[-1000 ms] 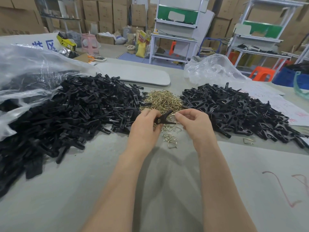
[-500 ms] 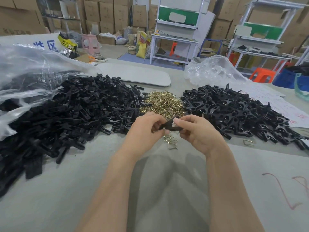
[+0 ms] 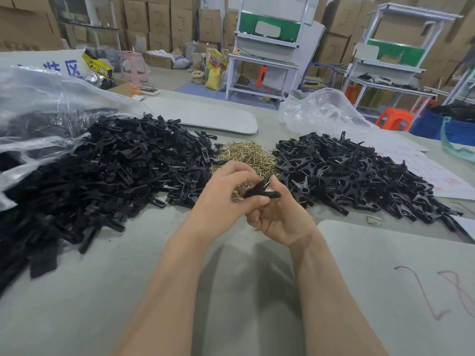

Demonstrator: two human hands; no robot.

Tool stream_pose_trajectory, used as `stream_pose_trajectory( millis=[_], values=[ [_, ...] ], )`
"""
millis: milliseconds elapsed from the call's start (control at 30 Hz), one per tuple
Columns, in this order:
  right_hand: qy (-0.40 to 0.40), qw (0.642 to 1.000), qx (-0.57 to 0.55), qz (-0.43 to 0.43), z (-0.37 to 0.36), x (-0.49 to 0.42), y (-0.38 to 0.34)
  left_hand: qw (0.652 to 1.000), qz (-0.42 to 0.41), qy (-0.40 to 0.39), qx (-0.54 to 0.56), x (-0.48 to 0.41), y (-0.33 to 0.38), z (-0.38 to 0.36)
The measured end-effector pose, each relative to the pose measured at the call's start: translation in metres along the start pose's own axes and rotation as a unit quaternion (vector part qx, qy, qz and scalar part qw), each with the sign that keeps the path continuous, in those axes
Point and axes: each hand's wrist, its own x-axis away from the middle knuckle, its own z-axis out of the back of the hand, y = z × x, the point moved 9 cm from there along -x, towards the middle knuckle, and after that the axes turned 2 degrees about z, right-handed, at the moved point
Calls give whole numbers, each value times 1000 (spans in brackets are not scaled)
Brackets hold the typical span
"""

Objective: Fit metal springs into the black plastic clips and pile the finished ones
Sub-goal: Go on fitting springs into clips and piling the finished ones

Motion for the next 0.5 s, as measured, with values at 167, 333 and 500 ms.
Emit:
stream_pose_trajectory(
  millis=[167, 333, 500],
  values=[
    [26, 999, -17, 27, 4, 0, -2, 998, 35, -28, 35, 3, -5, -2],
    [35, 999, -6, 30, 6, -2, 0, 997, 53, -37, 52, 5, -3, -1],
    [68, 996, 55, -15, 14, -3, 5, 995, 75, -30, 61, 6, -13, -1]
  ],
)
